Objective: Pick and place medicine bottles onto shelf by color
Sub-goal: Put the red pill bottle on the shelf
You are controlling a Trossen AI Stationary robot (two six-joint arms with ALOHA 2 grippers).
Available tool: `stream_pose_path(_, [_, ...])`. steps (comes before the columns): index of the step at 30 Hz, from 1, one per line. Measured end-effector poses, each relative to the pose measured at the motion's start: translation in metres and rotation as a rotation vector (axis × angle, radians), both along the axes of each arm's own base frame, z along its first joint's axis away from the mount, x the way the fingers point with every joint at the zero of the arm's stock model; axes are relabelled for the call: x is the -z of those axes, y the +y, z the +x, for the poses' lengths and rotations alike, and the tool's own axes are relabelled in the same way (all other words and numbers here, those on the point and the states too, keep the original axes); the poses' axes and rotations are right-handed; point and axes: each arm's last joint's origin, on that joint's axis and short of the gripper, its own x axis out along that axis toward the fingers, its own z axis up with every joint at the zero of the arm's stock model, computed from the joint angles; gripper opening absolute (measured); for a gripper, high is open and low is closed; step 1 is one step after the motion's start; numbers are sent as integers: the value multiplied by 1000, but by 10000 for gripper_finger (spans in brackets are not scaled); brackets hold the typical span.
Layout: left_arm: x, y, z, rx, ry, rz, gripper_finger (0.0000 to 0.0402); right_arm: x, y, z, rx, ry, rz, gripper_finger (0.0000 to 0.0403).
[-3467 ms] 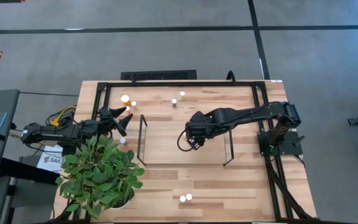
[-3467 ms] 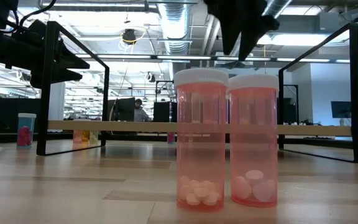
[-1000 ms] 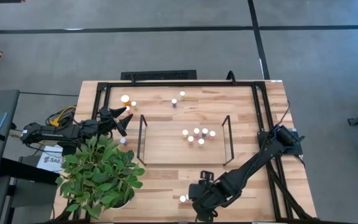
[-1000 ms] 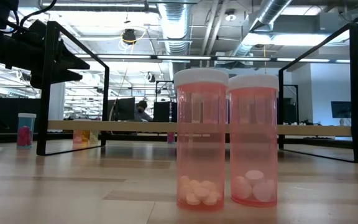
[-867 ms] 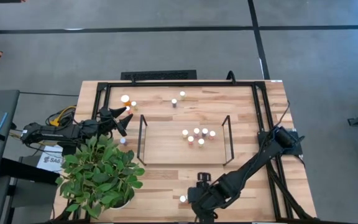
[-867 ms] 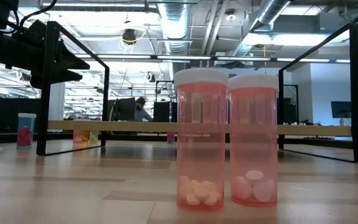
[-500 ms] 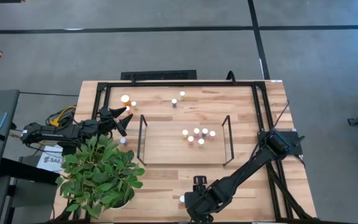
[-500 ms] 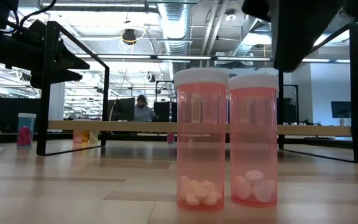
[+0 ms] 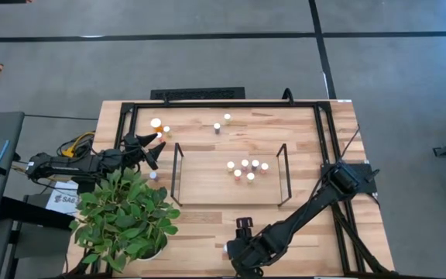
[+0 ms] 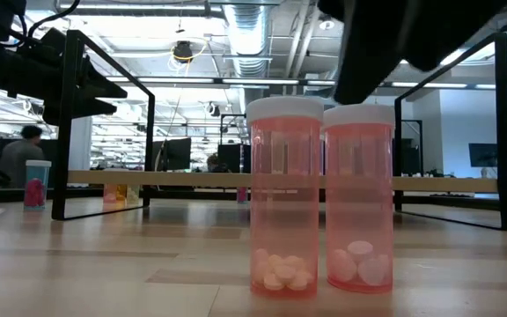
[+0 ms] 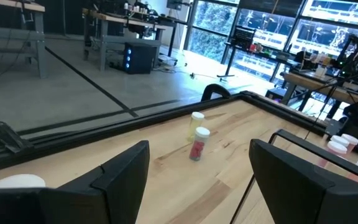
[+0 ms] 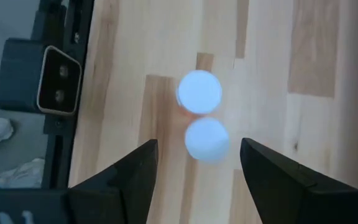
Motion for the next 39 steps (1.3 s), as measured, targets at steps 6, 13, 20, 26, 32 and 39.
stream_pose_path(6, [0, 0, 0, 0, 0, 0, 265, 10, 1, 3, 1, 10, -9, 251])
stream_pose_path(13, [0, 0, 0, 0, 0, 0, 265, 11, -3, 8, 15, 7, -2, 251])
stream_pose_path(20, [0, 0, 0, 0, 0, 0, 265, 11, -6, 10, 27, 9, 4, 251])
stream_pose_path(26, [0, 0, 0, 0, 0, 0, 265, 10, -3, 8, 32, 1, 5, 251])
stream_pose_path(32, [0, 0, 0, 0, 0, 0, 265, 3, 0, 7, 31, -6, 0, 251])
stream_pose_path(39, [0, 0, 0, 0, 0, 0, 265, 3, 1, 5, 31, -1, -5, 251])
